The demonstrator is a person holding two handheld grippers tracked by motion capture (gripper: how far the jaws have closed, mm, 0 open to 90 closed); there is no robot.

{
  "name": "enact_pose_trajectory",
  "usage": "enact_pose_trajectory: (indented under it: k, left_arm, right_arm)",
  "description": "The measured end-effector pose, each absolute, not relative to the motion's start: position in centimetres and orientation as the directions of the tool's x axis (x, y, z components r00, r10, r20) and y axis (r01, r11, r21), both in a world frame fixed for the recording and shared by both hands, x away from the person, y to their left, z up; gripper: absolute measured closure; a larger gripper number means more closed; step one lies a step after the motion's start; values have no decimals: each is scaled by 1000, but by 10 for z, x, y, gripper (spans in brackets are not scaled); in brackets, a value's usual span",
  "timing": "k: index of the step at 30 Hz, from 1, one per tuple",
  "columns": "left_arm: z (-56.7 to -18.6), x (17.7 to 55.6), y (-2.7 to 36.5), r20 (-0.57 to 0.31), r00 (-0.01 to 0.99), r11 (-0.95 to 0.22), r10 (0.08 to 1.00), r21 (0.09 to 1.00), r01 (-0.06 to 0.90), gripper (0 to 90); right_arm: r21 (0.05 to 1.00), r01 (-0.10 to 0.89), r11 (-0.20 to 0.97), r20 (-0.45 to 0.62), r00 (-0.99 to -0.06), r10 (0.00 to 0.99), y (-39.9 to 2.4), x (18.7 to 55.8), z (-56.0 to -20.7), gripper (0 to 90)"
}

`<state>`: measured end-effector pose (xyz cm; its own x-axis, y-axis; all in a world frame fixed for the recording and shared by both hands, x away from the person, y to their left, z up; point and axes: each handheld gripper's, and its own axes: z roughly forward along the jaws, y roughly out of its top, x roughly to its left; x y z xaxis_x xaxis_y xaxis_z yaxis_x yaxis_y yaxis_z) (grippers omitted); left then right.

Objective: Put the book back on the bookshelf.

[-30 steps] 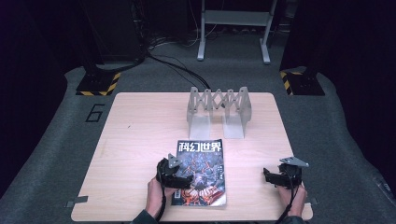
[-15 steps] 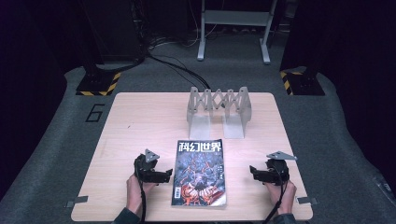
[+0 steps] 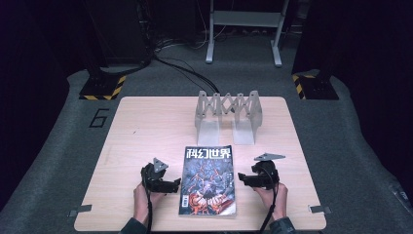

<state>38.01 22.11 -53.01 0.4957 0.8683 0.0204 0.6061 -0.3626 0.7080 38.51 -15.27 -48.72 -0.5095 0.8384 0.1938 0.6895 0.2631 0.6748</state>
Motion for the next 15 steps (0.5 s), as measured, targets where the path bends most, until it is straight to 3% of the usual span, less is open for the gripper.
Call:
enact_pose_trajectory:
  k: [7,15]
  left_arm:
    - [-530,380,218,32,519,-384,854,710,590,0]
    - [-530,380,218,31,522,-386,852,712,587,0]
  right_arm:
    - [628,701,338,206,-568,797,-129,395,-487,405]
    - [569,725,387,237,-596,767,-114,410,-493,423]
